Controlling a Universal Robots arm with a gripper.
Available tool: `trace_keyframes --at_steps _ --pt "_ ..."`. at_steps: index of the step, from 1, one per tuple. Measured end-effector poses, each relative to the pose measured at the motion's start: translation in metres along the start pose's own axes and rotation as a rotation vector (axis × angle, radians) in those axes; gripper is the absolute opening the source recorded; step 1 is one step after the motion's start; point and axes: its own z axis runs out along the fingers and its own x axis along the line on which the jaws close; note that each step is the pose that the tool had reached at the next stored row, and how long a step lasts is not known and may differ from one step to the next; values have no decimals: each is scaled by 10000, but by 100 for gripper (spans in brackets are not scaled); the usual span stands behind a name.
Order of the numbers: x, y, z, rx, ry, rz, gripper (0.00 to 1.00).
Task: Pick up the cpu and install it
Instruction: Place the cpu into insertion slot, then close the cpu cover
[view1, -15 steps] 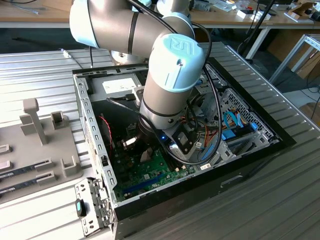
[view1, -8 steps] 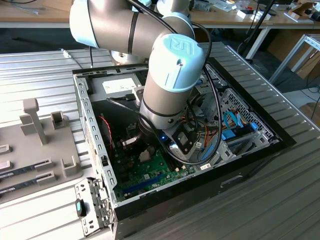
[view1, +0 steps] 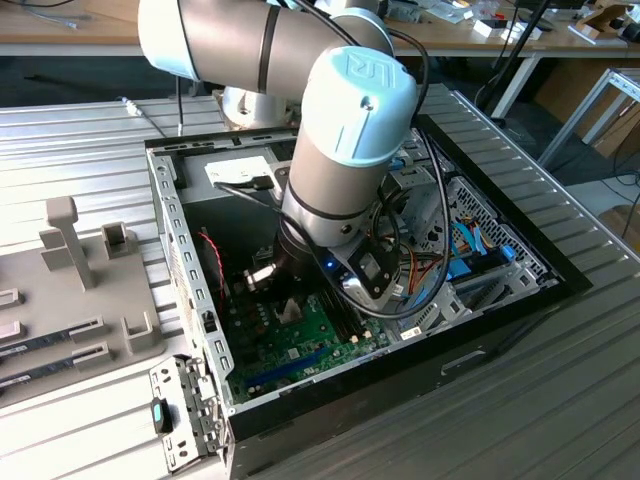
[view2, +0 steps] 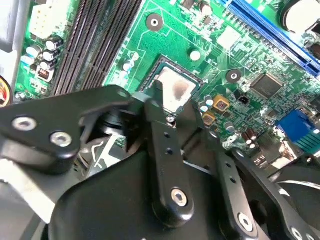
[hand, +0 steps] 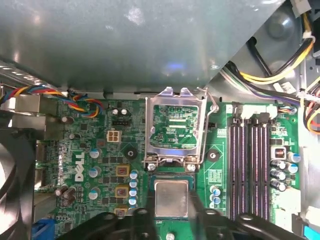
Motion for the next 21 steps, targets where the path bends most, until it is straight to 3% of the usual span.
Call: trace_keyframes --at_steps 5,9,10,11,13,16,21 --pt "-149 30 2 -45 104 5 11" --pt "-207 44 -28 -131 113 6 11" --pt "-254 45 -46 -238 133 7 11" --pt "-325 44 -51 -340 199 13 11" --pt "-399 43 -69 -407 269 16 11" --pt "-438 45 -113 -437 302 19 11" --pt "-446 45 -117 -440 309 19 11"
